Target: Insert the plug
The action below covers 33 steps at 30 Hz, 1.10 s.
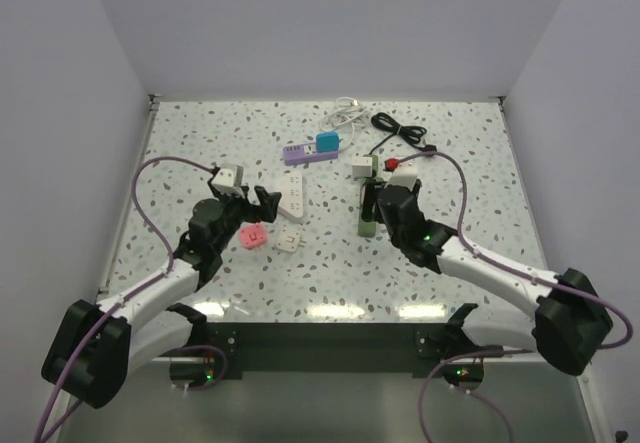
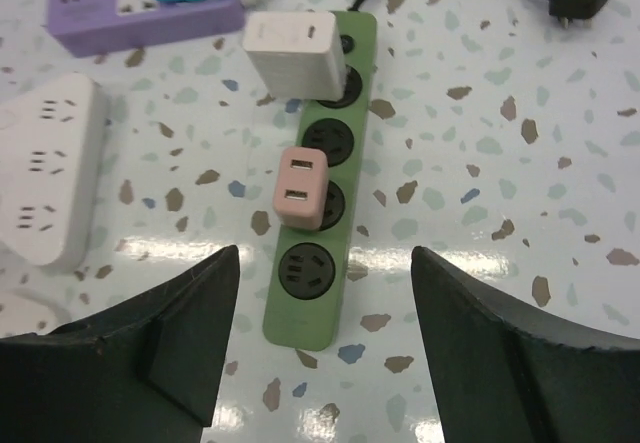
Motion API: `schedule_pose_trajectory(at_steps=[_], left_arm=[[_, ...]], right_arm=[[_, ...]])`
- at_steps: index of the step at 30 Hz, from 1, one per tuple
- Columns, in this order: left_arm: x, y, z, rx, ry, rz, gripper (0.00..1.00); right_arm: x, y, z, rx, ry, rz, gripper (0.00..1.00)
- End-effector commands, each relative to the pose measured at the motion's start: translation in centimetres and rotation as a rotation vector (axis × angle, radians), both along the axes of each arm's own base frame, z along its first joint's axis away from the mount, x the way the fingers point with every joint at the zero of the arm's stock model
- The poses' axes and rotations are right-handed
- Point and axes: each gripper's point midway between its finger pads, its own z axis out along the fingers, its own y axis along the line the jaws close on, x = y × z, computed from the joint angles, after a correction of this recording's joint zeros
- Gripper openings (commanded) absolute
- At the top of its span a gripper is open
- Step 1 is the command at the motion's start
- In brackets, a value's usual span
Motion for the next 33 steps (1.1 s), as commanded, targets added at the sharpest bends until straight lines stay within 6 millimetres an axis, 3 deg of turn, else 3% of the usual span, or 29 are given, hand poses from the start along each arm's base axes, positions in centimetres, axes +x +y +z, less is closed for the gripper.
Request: schedule_pose_trajectory(at_steps=[1,4,5,11,16,20,33], left_arm=[[0.4,0.9,0.8,-0.024,-0.019,0.057,1.0],[0.4,1.3,1.0,-0.046,-0.009,0.083,1.0],[0.4,1.3,1.0,-0.055,-0.007,0.086,1.0],[-0.3,2.2,0.9,-0.087,0.007,0.13,1.0],[-1.1,2.5,0.7,-0.102,0.019,0.138,1.0],[-1.8,2.7,0.3,-0.099,0.033,0.134,1.0],[-2.9,2.9,0.1,-0.089,0.054,0.121,1.0]], right_arm=[[-1.6,1.9,2.2,0.034,-0.051,0.19,0.73],[-3.0,4.4,3.8,0.08,-0.104,0.37,0.73],[-3.7,6.2,4.4,0.111,-0.125,0.477,0.73],[-5.9,10.9,2.8,0.084,-0.127,0.743,0.73],[-7.1,14.8,0.1,0.025,-0.099,0.926,0.73],[-7.1,16.5,-1.9,0.0,-0.098,1.002,0.71],[-6.5,19.0,-7.6,-0.029,-0.038,1.086,0.63]])
